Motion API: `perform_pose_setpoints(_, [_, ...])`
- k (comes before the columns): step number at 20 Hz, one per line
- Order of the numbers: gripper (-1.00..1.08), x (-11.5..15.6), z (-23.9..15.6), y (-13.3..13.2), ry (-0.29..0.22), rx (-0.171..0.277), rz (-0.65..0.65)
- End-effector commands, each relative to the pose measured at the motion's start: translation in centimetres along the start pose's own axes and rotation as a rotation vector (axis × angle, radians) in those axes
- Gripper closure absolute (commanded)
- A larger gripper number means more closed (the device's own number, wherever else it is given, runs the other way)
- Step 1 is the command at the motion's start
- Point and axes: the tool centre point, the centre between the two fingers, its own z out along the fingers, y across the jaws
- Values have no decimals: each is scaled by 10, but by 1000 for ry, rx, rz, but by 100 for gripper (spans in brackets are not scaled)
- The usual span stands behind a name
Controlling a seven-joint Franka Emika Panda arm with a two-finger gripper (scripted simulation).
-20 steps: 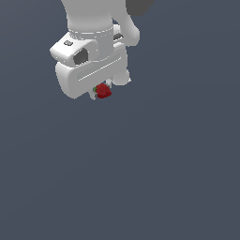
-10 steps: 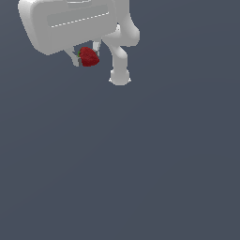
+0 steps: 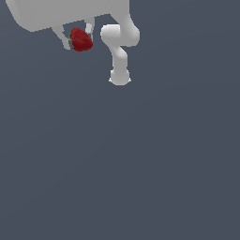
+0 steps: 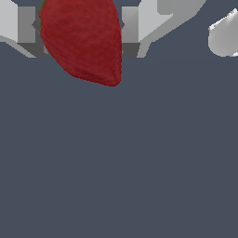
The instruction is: Pick up the object and move it to a goal position.
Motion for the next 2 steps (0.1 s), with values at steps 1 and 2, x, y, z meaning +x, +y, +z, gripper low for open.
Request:
perform_pose_setpoints(1, [108,-1,-3,0,0,0,0])
perform_pose_setpoints(2, [108,-1,-3,0,0,0,0])
